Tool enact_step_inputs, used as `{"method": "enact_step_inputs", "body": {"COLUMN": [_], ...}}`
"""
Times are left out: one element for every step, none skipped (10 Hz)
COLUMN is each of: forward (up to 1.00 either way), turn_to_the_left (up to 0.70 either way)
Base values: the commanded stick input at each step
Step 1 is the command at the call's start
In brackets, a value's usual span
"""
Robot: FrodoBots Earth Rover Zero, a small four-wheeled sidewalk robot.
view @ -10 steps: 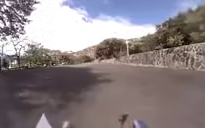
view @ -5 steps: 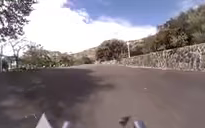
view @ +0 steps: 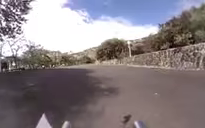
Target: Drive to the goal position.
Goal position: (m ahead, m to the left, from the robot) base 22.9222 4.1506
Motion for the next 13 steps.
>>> {"method": "enact_step_inputs", "body": {"forward": [0.85,0.85,0.85,0.85,0.85,0.85,0.85,0.85,0.85,0.85,0.85,0.85,0.85], "turn_to_the_left": [0.00,0.00,0.00,0.00,0.00,0.00,0.00,0.00,0.00,0.00,0.00,0.00,0.00]}}
